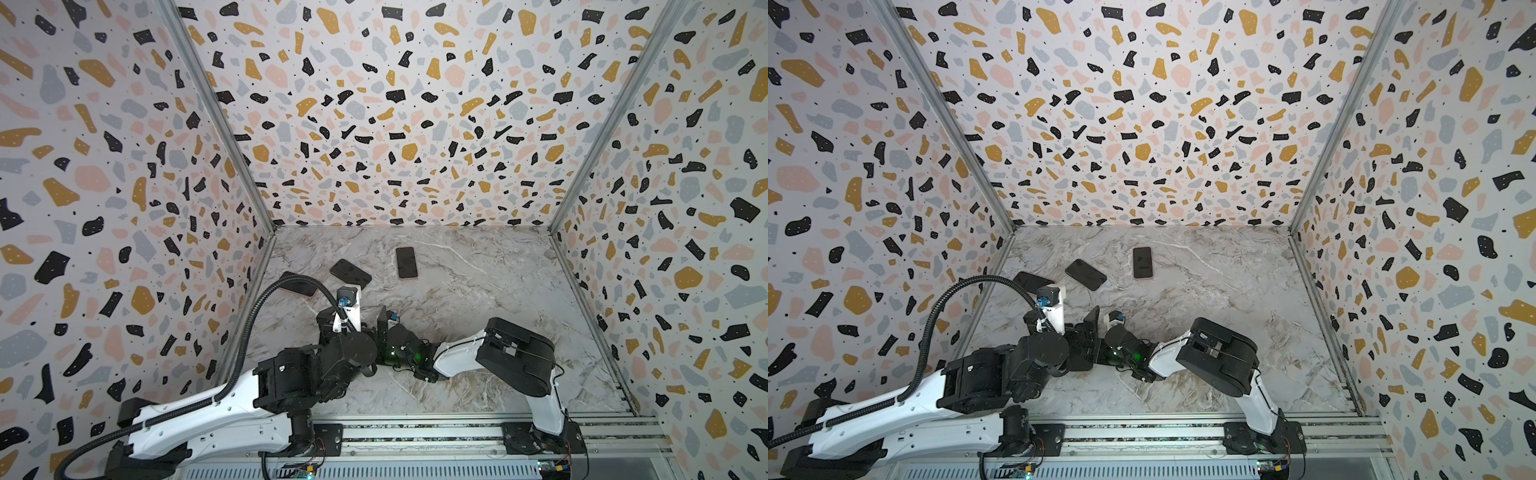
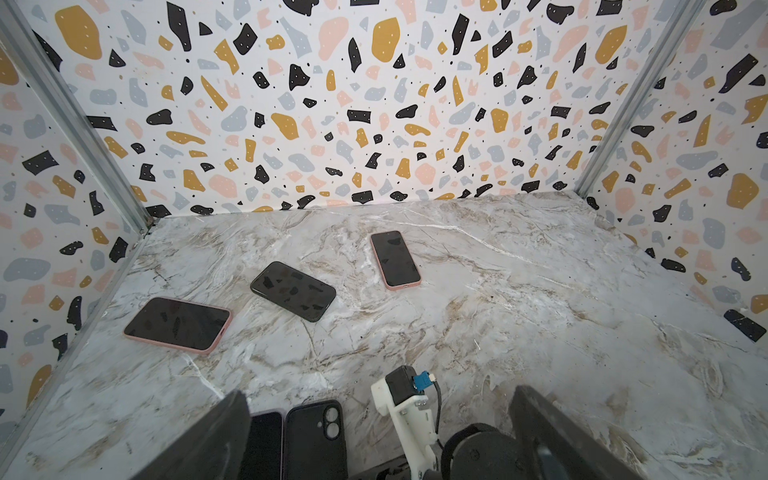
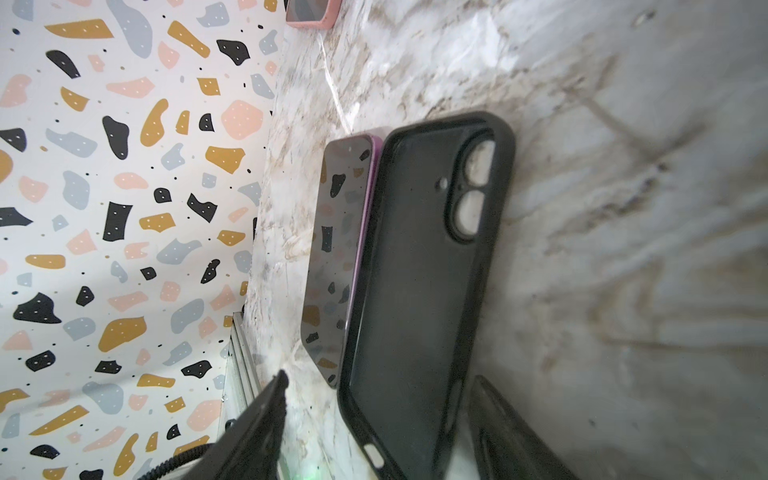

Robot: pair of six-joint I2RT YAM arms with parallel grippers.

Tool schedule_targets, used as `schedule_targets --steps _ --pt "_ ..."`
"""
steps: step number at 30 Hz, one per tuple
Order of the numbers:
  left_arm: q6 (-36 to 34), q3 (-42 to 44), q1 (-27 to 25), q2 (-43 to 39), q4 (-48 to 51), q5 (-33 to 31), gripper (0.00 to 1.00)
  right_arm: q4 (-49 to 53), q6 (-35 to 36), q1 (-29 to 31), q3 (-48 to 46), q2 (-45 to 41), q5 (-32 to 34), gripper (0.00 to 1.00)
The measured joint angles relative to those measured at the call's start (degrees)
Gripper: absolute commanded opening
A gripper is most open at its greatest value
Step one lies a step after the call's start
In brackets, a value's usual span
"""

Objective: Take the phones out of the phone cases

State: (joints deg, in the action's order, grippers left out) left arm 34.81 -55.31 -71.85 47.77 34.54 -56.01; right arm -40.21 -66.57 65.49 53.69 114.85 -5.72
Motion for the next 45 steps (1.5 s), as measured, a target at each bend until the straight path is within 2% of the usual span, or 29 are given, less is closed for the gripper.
schedule_targets --steps 1,3,7,14,17,20,24,32,40,45 --pt "0.0 0.0 0.26 0.24 -0.07 0.04 0.99 0.66 0.37 0.04 -0.94 -1.11 0.31 0.76" --pt "0.26 0.0 1.49 1.01 -0.17 0.42 0.99 2.97 1.22 0.11 -3.28 -4.35 1.16 0.9" --pt "1.51 0.09 7.69 2.1 -0.35 3.45 0.99 7.34 5.05 0.13 -7.13 -12.26 3.98 0.93" --pt "1.95 2.86 29.62 1.66 -4.63 16.83 1.0 14.84 13.16 0.13 -13.4 -29.46 9.35 0.99" --pt "2.16 2.93 38.95 5.07 -6.29 23.63 0.99 19.23 16.57 0.13 -17.29 -38.73 12.02 1.0" --pt "2.51 2.62 45.09 11.1 -7.15 28.72 0.99 24.11 19.85 0.13 -19.1 -46.73 13.99 1.0" --pt "2.84 1.09 50.82 21.31 -8.98 35.98 1.0 30.29 24.35 0.13 -19.15 -54.77 15.56 1.0" --pt "6.51 -6.58 58.8 39.47 -13.46 45.94 0.99 39.56 29.7 0.17 -20.13 -66.31 17.4 0.99" --pt "12.98 -27.54 59.17 61.35 -6.4 48.52 1.0 42.49 31.15 0.22 -24.41 -67.98 18.1 0.99" --pt "16.7 -34.69 59.17 69.81 -0.13 48.52 1.0 42.75 31.91 0.37 -24.5 -68.04 18.05 1.0"
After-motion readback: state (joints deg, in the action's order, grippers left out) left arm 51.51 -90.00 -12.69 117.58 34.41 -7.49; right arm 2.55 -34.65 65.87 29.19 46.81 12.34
